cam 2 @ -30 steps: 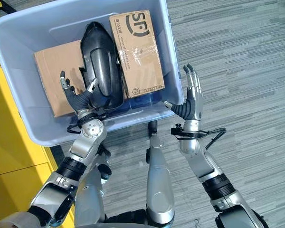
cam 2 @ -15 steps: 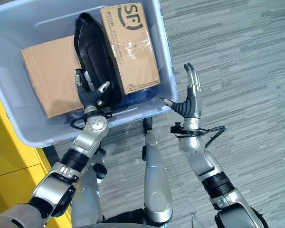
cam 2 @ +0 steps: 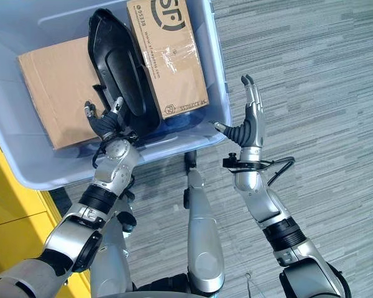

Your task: Move parts from the plastic box to the shelf.

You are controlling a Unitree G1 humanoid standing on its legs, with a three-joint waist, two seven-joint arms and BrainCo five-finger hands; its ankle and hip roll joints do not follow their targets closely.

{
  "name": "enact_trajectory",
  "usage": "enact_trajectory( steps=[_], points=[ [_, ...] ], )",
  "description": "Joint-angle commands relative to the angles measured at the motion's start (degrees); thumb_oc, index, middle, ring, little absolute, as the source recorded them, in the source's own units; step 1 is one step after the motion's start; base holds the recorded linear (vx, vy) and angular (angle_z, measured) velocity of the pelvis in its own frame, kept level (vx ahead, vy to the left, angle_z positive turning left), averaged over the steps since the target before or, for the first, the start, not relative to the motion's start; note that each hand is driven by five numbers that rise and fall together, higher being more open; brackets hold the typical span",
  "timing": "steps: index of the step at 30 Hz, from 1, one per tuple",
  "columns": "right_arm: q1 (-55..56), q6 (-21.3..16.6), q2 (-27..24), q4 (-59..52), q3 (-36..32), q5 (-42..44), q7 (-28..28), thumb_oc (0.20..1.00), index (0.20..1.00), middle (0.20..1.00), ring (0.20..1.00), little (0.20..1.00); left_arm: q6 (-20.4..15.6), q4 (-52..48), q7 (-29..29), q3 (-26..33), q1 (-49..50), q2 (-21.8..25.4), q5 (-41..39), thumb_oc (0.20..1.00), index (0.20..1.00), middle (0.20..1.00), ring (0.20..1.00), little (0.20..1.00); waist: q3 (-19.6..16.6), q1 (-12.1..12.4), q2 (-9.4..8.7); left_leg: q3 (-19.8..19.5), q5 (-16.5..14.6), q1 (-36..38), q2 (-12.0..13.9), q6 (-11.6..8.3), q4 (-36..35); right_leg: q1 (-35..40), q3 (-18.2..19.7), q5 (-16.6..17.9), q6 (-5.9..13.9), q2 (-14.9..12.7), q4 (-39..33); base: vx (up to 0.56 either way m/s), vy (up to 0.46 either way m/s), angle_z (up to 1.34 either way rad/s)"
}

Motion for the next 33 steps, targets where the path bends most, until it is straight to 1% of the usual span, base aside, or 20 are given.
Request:
enact_trajectory(
  steps=[1,2,3,5,6,7,8,10,13,15,17,19,27,28,30,32,33],
  points=[
    [-1.35,-0.40,-0.03,-2.29,-1.30,1.00,-0.54,1.000,1.000,1.000,1.000,1.000,3.40,6.42,-5.39,-0.91,1.45,-2.27,-0.21,1.000,1.000,1.000,1.000,1.000,-0.64,-0.84,-1.23,-6.43,-7.44,-3.46,3.39,-4.44,8.11,-3.13,-3.24,-4.72,3.66,0.23,4.05,0.00,0.000,0.00],
    [-1.34,-0.15,0.03,-2.37,-1.32,1.02,-0.63,1.000,1.000,1.000,1.000,1.000,3.96,5.89,-6.00,-1.24,1.61,-2.32,1.57,1.000,1.000,1.000,1.000,1.000,-0.64,-0.80,-1.17,-6.42,-7.47,-3.49,3.32,-4.37,8.12,-3.14,-3.22,-4.74,3.62,0.25,4.05,0.00,0.000,0.00],
    [-1.37,0.07,0.06,-2.37,-1.30,1.00,-0.67,1.000,1.000,1.000,1.000,1.000,5.07,5.53,-8.63,-1.81,1.87,-2.39,1.99,1.000,1.000,1.000,1.000,1.000,-0.64,-0.74,-1.15,-6.42,-7.53,-3.56,3.29,-4.35,8.21,-3.14,-3.27,-4.74,3.57,0.23,4.06,0.00,0.000,0.00],
    [-1.32,-0.08,-0.02,-2.37,-1.40,0.91,-0.55,1.000,1.000,1.000,1.000,1.000,4.85,5.27,-9.28,-2.34,2.02,-2.66,3.09,1.000,1.000,1.000,1.000,1.000,-0.64,-0.73,-1.14,-6.33,-7.49,-3.67,3.37,-4.32,8.31,-3.16,-3.37,-4.75,3.50,0.24,4.11,0.00,0.000,0.00],
    [-1.42,-0.07,-0.07,-2.26,-1.40,1.03,-0.57,1.000,1.000,1.000,1.000,1.000,5.41,4.95,-10.20,-2.64,2.10,-2.68,3.68,1.000,1.000,1.000,1.000,1.000,-0.64,-0.70,-1.10,-6.31,-7.59,-3.70,3.34,-4.26,8.38,-3.19,-3.37,-4.87,3.49,0.25,4.21,0.00,0.000,0.00],
    [-1.55,0.08,-0.12,-2.26,-1.34,1.03,-0.49,1.000,1.000,1.000,1.000,1.000,6.15,4.85,-11.28,-2.92,2.03,-2.74,3.51,1.000,1.000,1.000,1.000,1.000,-0.64,-0.75,-1.16,-6.33,-7.62,-3.81,3.36,-4.27,8.54,-3.22,-3.33,-4.89,3.45,0.30,4.27,0.00,0.000,0.00],
    [-1.55,0.08,-0.12,-2.26,-1.34,1.03,-0.49,1.000,1.000,1.000,1.000,1.000,6.15,4.85,-11.28,-2.92,2.03,-2.74,3.51,1.000,1.000,1.000,1.000,1.000,-0.64,-0.75,-1.16,-6.33,-7.62,-3.81,3.36,-4.27,8.54,-3.22,-3.33,-4.89,3.45,0.30,4.27,0.00,0.000,0.00],
    [-1.70,0.22,-0.41,-2.48,-1.47,1.19,-0.08,1.000,1.000,1.000,1.000,1.000,6.95,4.99,-13.67,-3.58,1.86,-3.12,0.88,1.000,1.000,1.000,1.000,1.000,-0.64,-1.00,-1.26,-6.22,-7.88,-4.04,3.48,-4.24,9.01,-3.43,-3.21,-5.07,3.37,0.45,4.52,0.00,0.000,0.00],
    [-1.72,0.56,-0.51,-2.91,-1.78,1.28,0.71,1.000,1.000,1.000,1.000,1.000,7.74,5.22,-16.60,-4.22,1.89,-3.47,0.92,1.000,1.000,1.000,1.000,1.000,-0.64,-1.34,-1.39,-5.99,-8.13,-4.39,3.67,-4.17,9.67,-3.81,-3.12,-5.21,3.24,0.70,4.97,0.00,0.000,0.00],
    [-1.82,0.50,-0.68,-2.83,-1.81,1.36,0.70,1.000,1.000,1.000,1.000,1.000,8.60,5.15,-16.40,-4.57,1.70,-3.64,0.30,1.000,1.000,1.000,1.000,1.000,-0.64,-1.45,-1.42,-5.86,-8.17,-4.49,3.74,-4.11,9.85,-3.99,-3.02,-5.38,3.13,0.83,5.26,0.01,0.005,-0.02],
    [-1.89,0.59,-0.69,-2.87,-1.89,1.39,1.02,1.000,1.000,1.000,1.000,1.000,8.37,5.39,-15.99,-4.69,1.64,-3.63,0.18,1.000,1.000,1.000,1.000,1.000,-0.64,-1.57,-1.41,-5.79,-8.22,-4.68,3.80,-4.15,10.08,-4.16,-2.95,-5.55,3.02,1.00,5.56,0.02,0.006,-0.04],
    [-1.84,0.89,-0.75,-3.30,-1.84,1.41,1.33,1.000,1.000,1.000,1.000,1.000,8.64,5.65,-17.07,-4.63,1.30,-3.65,-0.15,1.000,1.000,1.000,1.000,1.000,-0.64,-1.79,-1.49,-5.63,-8.35,-4.80,3.94,-4.12,10.44,-4.33,-2.80,-5.80,2.89,1.15,5.92,0.03,0.007,-0.07],
    [-1.87,0.75,-0.76,-3.43,-1.74,0.90,1.12,1.000,1.000,1.000,1.000,1.000,8.72,5.74,-17.96,-4.56,0.99,-3.48,-1.71,1.000,1.000,1.000,1.000,1.000,-0.64,-1.94,-1.41,-5.46,-8.52,-4.92,3.98,-4.02,10.70,-4.57,-2.60,-6.14,2.66,1.35,6.34,0.01,0.002,-0.02],
    [-1.80,0.64,-0.99,-3.51,-1.85,1.07,1.06,1.000,1.000,1.000,1.000,1.000,8.95,5.48,-18.77,-4.61,1.20,-3.82,-2.95,0.200,0.200,0.200,0.200,0.200,-0.64,-2.02,-1.47,-5.48,-8.58,-5.07,3.98,-3.96,10.82,-4.61,-2.49,-6.27,2.56,1.47,6.41,0.00,0.000,0.00],
    [-1.90,0.50,-1.05,-3.52,-1.84,0.95,0.81,1.000,1.000,1.000,1.000,1.000,9.63,5.70,-18.02,-4.71,1.16,-3.93,-2.67,0.200,0.200,0.200,0.200,0.200,-0.64,-2.03,-1.49,-5.51,-8.64,-5.20,4.08,-3.97,11.04,-4.67,-2.48,-6.28,2.57,1.50,6.53,0.00,0.000,0.00],
    [-2.13,0.71,-0.96,-3.78,-1.76,0.65,0.84,1.000,1.000,1.000,1.000,1.000,10.81,6.34,-15.58,-4.58,0.78,-4.13,-4.04,0.200,0.200,0.200,0.200,0.200,-0.64,-2.10,-1.71,-5.57,-8.72,-5.42,4.15,-3.93,11.24,-4.79,-2.45,-6.34,2.55,1.65,6.65,0.00,0.000,0.00],
    [-2.30,0.92,-0.92,-3.84,-1.67,0.57,0.87,1.000,1.000,1.000,1.000,1.000,11.41,6.75,-15.42,-4.56,0.58,-4.10,-3.22,0.200,0.200,0.200,0.200,0.200,-0.64,-2.11,-1.85,-5.57,-8.79,-5.55,4.26,-3.94,11.45,-4.81,-2.48,-6.42,2.56,1.67,6.75,0.00,0.000,0.00]
  ],
)
